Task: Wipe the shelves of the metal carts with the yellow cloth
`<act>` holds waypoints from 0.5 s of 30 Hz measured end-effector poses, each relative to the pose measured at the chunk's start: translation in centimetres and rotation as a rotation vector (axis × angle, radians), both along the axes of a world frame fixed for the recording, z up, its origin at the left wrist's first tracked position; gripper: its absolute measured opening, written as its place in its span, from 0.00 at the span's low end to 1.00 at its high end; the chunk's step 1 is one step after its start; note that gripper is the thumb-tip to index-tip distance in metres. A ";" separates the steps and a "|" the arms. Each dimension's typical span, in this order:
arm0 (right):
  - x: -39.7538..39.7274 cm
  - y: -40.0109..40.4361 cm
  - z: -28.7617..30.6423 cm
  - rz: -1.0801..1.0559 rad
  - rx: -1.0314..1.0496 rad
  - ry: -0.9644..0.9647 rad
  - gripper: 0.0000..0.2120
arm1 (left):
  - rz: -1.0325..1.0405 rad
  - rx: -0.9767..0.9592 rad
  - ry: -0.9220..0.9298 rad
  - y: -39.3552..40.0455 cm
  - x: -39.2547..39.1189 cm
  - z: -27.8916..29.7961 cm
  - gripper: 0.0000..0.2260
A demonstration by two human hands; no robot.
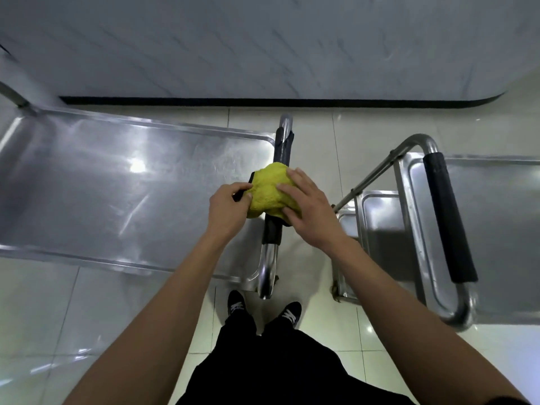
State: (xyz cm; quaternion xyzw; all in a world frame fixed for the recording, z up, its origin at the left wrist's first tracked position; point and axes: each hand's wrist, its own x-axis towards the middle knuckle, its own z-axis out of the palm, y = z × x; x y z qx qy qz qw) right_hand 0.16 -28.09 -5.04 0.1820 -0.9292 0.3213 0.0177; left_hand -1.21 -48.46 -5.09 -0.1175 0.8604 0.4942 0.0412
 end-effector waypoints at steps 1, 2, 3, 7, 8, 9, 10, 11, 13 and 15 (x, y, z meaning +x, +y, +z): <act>0.1 0.2 0.0 -0.010 -0.005 -0.012 0.23 | -0.015 -0.023 0.061 0.0 0.0 0.0 0.11; 0.2 0.3 0.1 -0.020 0.000 -0.025 0.23 | -0.048 -0.057 0.126 0.1 0.0 0.1 0.12; 0.3 0.3 0.2 -0.024 0.004 -0.044 0.24 | -0.106 -0.100 0.190 0.1 -0.1 0.0 0.14; 0.2 0.0 0.5 -0.007 0.030 -0.080 0.24 | -0.286 -0.178 0.189 0.6 -0.3 0.2 0.18; 0.2 0.0 0.6 -0.008 0.051 -0.074 0.23 | -0.283 -0.196 0.175 0.6 -0.4 0.4 0.18; 0.2 0.0 0.5 -0.006 0.071 -0.070 0.23 | -0.285 -0.218 0.177 0.5 -0.6 0.2 0.18; 0.3 0.0 0.8 -0.011 0.089 -0.061 0.23 | -0.303 -0.252 0.175 0.4 -0.6 0.5 0.17; 0.3 0.2 0.8 -0.021 0.093 -0.044 0.22 | -0.317 -0.270 0.197 0.3 -0.7 0.6 0.16; 0.1 0.4 1.0 -0.046 0.099 -0.020 0.22 | -0.350 -0.316 0.240 0.2 -1.1 1.3 0.14; -0.2 0.3 1.5 -0.077 0.119 -0.012 0.22 | -0.392 -0.387 0.238 0.7 -1.5 2.3 0.14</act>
